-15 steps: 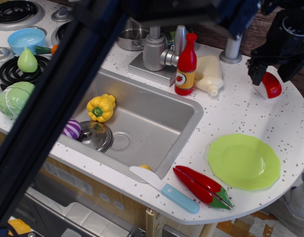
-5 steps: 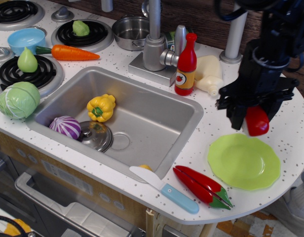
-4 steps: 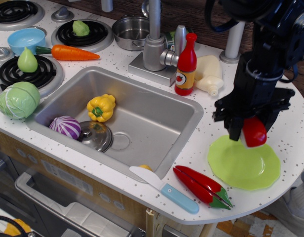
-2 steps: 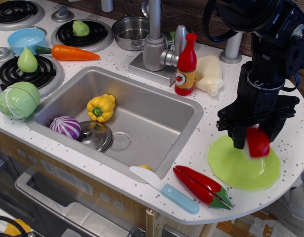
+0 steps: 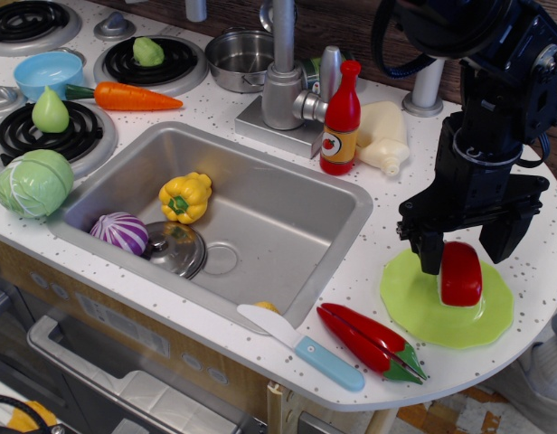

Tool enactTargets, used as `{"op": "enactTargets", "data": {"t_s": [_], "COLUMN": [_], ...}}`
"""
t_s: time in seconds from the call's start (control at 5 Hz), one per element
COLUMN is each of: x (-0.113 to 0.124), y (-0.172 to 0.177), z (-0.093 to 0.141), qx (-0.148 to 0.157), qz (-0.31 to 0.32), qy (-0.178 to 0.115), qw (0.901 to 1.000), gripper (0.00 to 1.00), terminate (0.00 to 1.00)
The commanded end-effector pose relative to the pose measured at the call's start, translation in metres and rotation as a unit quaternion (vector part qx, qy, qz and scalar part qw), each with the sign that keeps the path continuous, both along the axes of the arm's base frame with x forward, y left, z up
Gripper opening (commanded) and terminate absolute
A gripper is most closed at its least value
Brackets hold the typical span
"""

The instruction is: Put sushi on plate

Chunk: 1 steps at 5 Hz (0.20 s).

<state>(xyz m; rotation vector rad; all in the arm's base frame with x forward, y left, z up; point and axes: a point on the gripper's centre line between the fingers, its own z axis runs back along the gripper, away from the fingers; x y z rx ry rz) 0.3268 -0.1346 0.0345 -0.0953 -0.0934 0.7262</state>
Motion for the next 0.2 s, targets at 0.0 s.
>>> {"op": "enactTargets", "data": {"t_s": [0.0], "x": [0.0041], "y": [-0.0045], "z": [0.0186], "qx": [-0.01], "qz": [-0.01], "qy": [-0.028], "qw": [0.9995], "gripper": [1.0], "terminate": [1.0]}}
